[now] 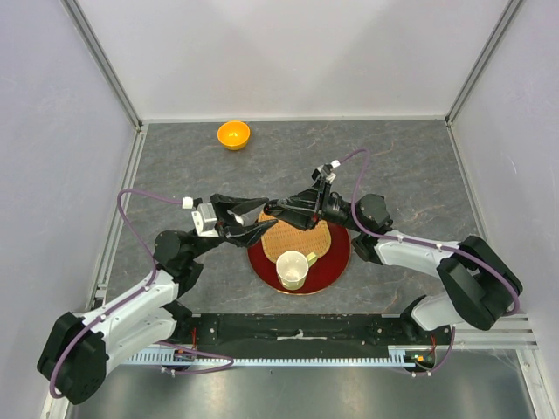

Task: Insert the wireless bluetooth earbuds into the charging case
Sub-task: Open the charging case, then pick up the earbud from the center of the board.

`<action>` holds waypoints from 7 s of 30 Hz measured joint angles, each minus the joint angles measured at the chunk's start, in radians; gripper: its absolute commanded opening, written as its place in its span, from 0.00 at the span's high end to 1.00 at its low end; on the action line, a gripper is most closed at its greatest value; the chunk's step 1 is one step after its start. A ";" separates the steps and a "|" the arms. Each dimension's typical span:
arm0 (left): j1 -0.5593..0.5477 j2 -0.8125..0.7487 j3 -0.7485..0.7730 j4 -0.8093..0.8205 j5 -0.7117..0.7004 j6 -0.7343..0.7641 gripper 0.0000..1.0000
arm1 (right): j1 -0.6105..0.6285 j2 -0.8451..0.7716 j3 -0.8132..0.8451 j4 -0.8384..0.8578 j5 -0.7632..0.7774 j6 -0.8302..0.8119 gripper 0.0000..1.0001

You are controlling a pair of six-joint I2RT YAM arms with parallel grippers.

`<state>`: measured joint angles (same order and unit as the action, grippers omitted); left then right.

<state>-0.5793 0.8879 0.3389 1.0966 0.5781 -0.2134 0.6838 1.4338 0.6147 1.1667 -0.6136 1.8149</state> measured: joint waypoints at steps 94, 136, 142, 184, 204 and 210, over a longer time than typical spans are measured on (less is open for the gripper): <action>0.000 0.195 -0.042 0.171 0.050 -0.191 0.98 | 0.067 -0.358 0.310 -1.291 0.319 -1.192 0.09; 0.005 0.163 -0.026 0.188 0.163 -0.170 0.98 | 0.073 -0.335 0.317 -1.153 0.301 -1.041 0.08; 0.005 0.137 -0.026 0.169 0.160 -0.159 0.98 | 0.073 -0.334 0.317 -1.137 0.316 -1.030 0.07; 0.003 0.061 0.028 0.053 -0.058 -0.042 0.98 | -0.603 0.005 0.546 -1.767 0.806 -1.139 0.02; 0.003 -0.060 -0.105 0.053 -0.054 -0.035 0.98 | -0.669 0.042 0.406 -1.735 0.799 -1.139 0.40; 0.003 -0.092 -0.112 0.047 -0.054 -0.035 0.98 | -0.669 0.096 0.393 -1.725 0.799 -1.152 0.44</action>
<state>-0.5758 0.7963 0.2268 1.1431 0.5243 -0.2481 0.0147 1.5299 1.0073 -0.5579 0.1856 0.6632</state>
